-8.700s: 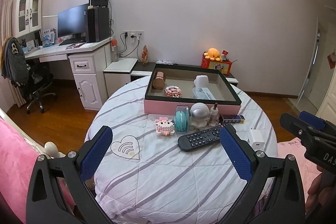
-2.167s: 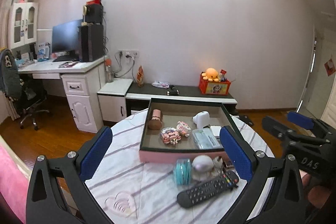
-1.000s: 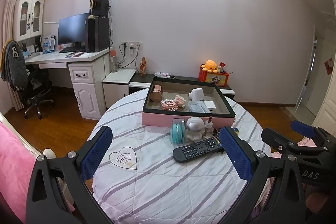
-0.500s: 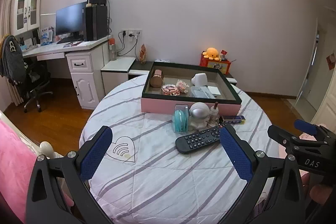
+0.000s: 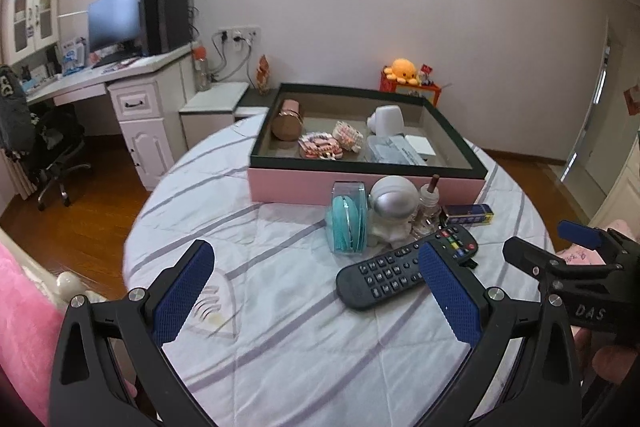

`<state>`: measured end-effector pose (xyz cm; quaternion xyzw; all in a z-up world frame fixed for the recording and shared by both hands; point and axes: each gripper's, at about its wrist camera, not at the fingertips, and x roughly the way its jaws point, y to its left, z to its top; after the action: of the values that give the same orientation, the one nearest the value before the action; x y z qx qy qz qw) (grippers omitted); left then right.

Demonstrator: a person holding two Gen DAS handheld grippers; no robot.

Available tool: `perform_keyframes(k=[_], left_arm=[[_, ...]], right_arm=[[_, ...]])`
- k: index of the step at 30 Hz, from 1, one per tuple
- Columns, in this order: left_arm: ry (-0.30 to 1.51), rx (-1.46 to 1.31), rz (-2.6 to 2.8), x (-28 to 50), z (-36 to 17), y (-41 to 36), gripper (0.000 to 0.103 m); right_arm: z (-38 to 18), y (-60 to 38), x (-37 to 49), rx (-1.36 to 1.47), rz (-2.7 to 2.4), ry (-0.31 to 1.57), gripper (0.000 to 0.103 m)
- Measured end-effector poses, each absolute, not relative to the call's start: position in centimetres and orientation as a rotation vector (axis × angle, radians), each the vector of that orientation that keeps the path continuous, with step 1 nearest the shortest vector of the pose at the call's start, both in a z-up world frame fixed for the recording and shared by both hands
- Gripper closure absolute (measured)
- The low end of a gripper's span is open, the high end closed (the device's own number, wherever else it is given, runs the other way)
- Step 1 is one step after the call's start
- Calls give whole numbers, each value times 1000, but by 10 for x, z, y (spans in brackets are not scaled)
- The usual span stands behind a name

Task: Organize rigid objects
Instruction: 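Withdraw both tools from the box back over the table, then grasp the teal round case with the left gripper while the right grasps the glass bottle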

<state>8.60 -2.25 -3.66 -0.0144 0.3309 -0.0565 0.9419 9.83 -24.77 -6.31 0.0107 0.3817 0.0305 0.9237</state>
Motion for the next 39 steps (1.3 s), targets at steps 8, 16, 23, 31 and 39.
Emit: perform_keyframes(k=[8, 16, 23, 31, 39], left_arm=[[774, -2, -113, 145, -73, -34, 0], [837, 8, -114, 177, -90, -37, 0], [885, 1, -145, 195, -103, -39, 24], [883, -23, -234, 191, -100, -45, 65], [874, -38, -244, 189, -98, -36, 65]], right_arm=[[-80, -251, 119, 31, 53, 823, 0], [-90, -249, 138, 19, 58, 846, 0], [-93, -239, 150, -17, 89, 846, 0], [-93, -222, 172, -45, 148, 847, 7], [-101, -207, 183, -83, 170, 862, 25]])
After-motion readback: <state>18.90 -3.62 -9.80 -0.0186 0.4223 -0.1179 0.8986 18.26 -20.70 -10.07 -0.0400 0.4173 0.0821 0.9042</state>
